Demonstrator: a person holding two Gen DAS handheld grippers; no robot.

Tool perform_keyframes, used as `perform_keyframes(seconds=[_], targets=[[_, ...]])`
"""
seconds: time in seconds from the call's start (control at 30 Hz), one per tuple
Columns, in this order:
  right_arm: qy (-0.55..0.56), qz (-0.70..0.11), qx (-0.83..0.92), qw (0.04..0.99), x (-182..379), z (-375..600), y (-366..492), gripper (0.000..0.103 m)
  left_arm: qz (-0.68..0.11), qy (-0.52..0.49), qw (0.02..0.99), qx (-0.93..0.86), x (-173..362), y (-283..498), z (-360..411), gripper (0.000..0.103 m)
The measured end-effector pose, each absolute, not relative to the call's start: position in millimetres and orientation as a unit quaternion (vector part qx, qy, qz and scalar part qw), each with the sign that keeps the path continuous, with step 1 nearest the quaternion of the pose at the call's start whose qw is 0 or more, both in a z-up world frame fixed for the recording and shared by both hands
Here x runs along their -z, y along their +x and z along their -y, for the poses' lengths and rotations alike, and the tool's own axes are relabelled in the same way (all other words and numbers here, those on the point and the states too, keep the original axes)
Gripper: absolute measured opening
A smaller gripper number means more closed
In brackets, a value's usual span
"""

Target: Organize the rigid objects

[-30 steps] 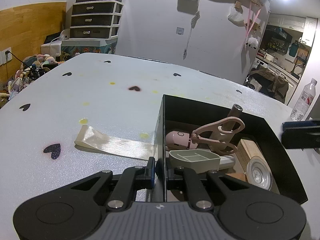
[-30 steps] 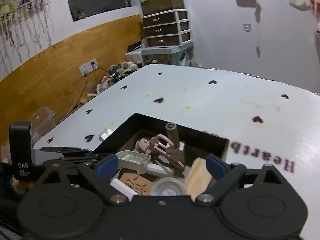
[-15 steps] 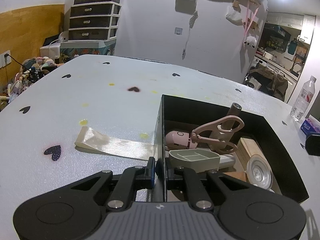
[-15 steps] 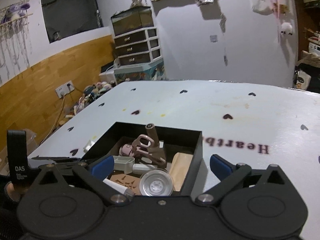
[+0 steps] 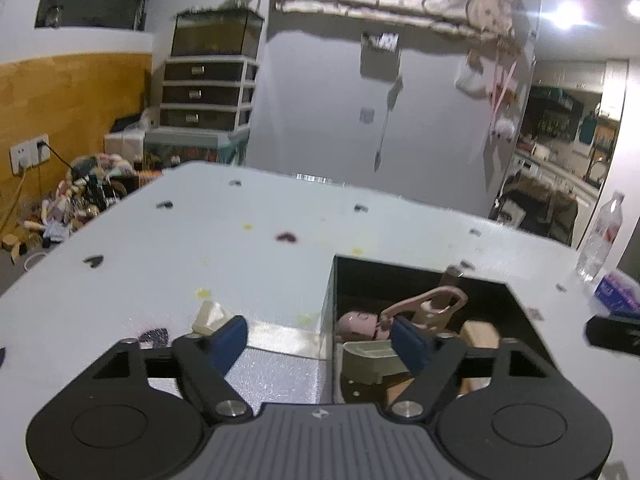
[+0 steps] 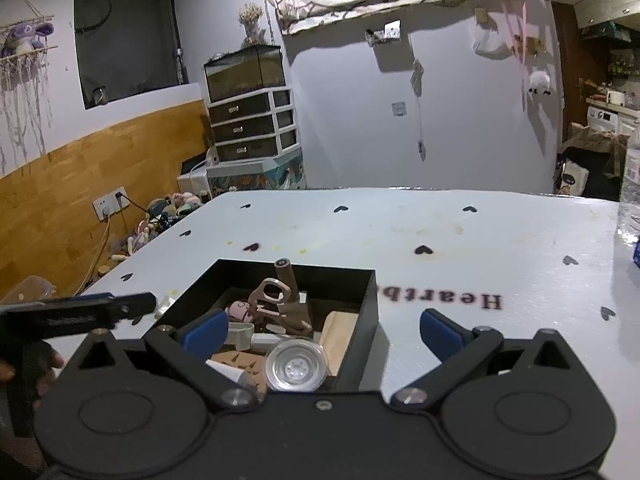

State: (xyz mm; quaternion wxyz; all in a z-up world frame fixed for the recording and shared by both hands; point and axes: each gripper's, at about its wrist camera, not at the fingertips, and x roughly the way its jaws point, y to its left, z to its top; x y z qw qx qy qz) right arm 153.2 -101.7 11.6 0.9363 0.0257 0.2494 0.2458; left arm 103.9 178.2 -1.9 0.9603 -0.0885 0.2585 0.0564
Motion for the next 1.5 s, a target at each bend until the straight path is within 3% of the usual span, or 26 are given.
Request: perform_keyframes(seconds=[0.13,0.63,1.5], targets=[[0.021,-0.229,-0.239,0.944,-12.4,110.1,133.3,0.103,-0.229,-0.079,0.969,-0.058,-11.5,79.3,-166.2,0.092],[0.012,-0.174,-0.203,0.963,-6.4,149.9,69.3,0.103,-0.170,-0.043,0.982,-0.073,-14.7,3.1,-116.6,0.102],[0.006,-0.131,-0.154,0.979,-4.7,171.1,12.1,0.103,-0.132,-0.014,0.989,-0.068,-8.6,-53.3,-82.4,0.103]])
